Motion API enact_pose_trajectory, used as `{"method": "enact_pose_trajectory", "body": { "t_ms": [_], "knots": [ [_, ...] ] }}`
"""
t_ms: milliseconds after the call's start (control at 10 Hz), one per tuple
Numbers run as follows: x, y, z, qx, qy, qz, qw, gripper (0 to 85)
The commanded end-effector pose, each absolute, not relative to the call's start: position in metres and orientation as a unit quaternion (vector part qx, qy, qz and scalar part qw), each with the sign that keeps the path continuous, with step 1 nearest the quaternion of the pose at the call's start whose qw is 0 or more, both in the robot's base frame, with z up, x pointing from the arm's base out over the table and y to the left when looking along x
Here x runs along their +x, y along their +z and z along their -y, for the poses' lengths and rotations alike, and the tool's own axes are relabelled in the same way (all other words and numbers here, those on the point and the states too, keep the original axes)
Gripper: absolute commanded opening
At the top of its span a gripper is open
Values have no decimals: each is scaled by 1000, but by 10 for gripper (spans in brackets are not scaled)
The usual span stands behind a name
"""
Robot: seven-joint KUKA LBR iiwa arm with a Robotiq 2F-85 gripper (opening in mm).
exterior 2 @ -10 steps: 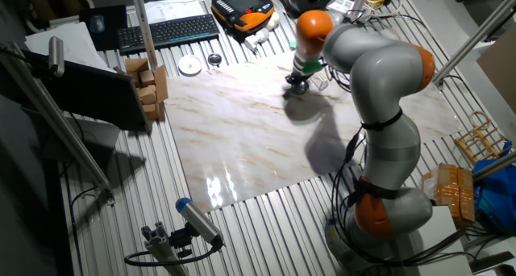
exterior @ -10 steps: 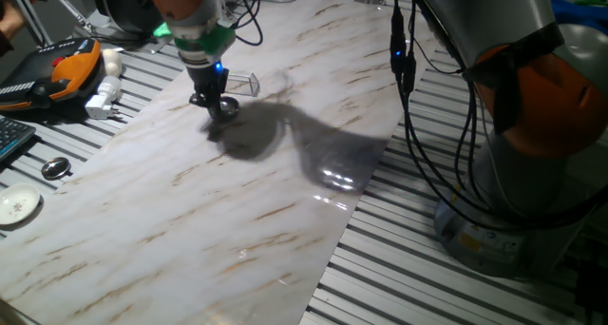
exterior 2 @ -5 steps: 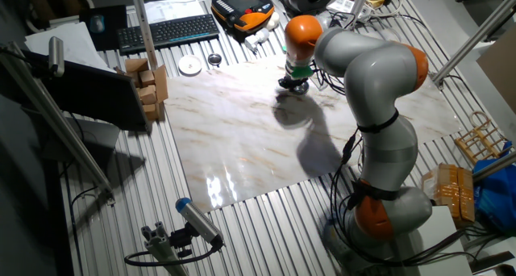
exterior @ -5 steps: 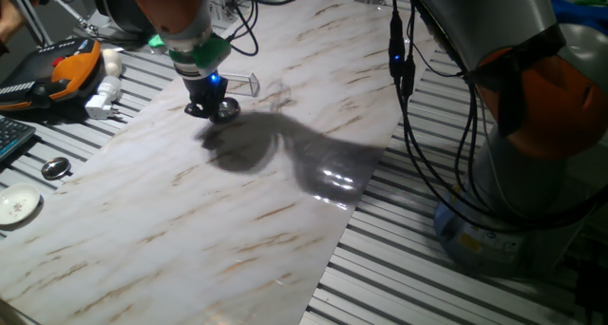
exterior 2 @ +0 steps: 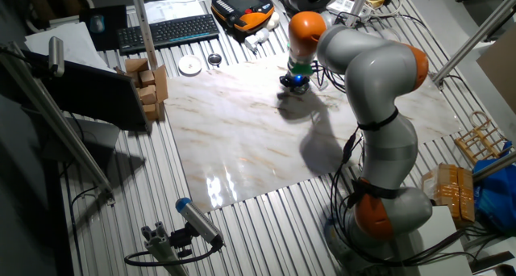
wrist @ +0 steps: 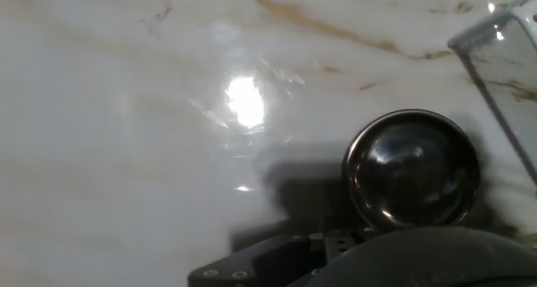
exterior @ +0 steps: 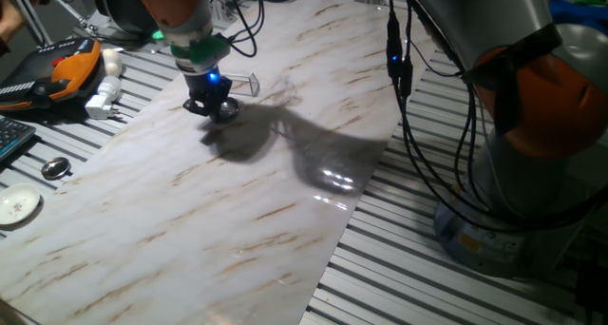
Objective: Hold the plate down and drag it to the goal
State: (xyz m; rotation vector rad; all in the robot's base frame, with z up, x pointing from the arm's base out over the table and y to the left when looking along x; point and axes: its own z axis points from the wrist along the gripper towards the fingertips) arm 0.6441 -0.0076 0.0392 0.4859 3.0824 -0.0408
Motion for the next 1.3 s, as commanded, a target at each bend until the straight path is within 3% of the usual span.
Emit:
{"method": "enact_pose_trajectory", "body": {
  "t_ms": [0,600,1200],
  "knots": [
    [644,39,8,232,-10,-973,14,0],
    [643,38,10,360,-10,-932,45,0],
    [642,32,10,396,6,-918,32,0]
  ]
}}
